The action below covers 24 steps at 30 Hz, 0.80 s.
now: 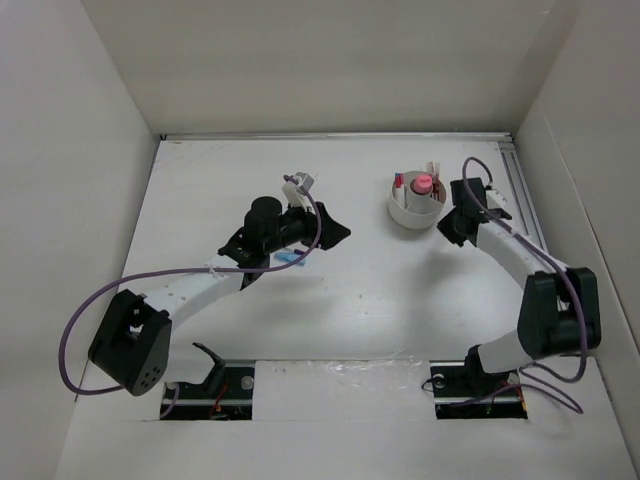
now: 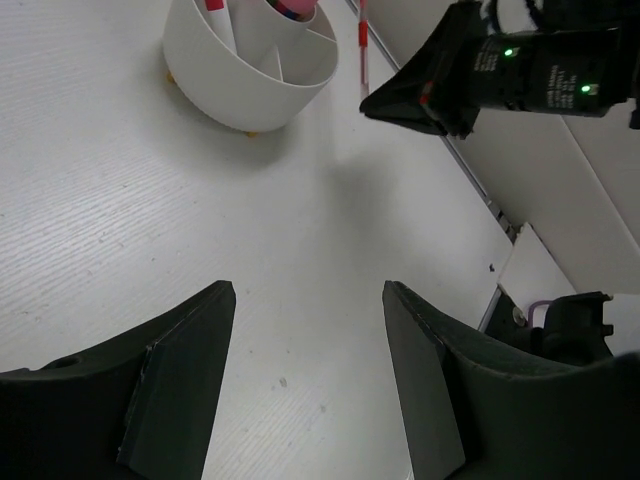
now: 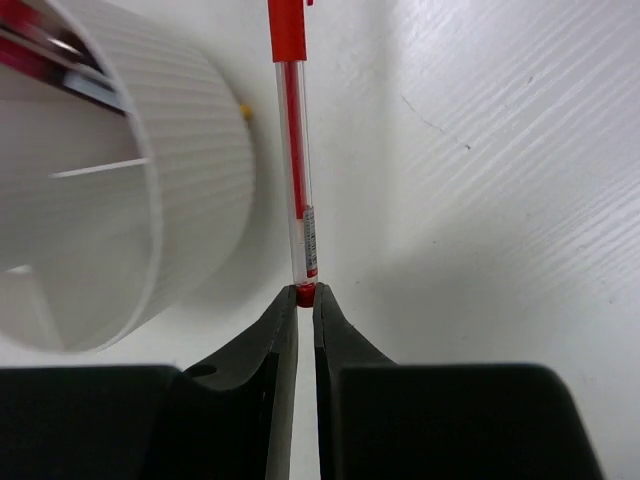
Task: Sort the stationery into containers
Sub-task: Pick up the pen from the center of the board, then place the pen in the storage box.
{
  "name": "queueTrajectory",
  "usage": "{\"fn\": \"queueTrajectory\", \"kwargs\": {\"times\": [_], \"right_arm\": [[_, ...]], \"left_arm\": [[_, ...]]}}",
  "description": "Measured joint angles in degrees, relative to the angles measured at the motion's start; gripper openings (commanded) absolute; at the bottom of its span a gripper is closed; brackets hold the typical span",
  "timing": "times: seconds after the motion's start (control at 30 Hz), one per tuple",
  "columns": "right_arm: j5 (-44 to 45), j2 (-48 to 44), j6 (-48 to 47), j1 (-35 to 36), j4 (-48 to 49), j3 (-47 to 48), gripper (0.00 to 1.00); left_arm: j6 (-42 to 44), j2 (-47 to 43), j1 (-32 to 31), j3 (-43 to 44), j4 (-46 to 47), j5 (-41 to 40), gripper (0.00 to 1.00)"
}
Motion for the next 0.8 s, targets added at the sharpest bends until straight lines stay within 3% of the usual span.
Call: {"fn": "queueTrajectory", "kwargs": {"times": [0.23,0.43,0.8], "right_arm": [[5.4,-16.8,0.7,2.0,-1.8,1.3,0.02],[-0.4,-28.2,-3.2,11.0,2.1,1.3,0.03],[-21.6,-23.8,-11.3,20.0,13.8,-1.6,0.03]], "left_arm": [[-0.5,0.0,0.0,0.0,0.3,2.7,0.57],[-3.1,0.0,0.0,0.0,2.8,7.6,0.57],[-13.9,1.6,3.1,-1.7,14.5,14.8,0.57]]}}
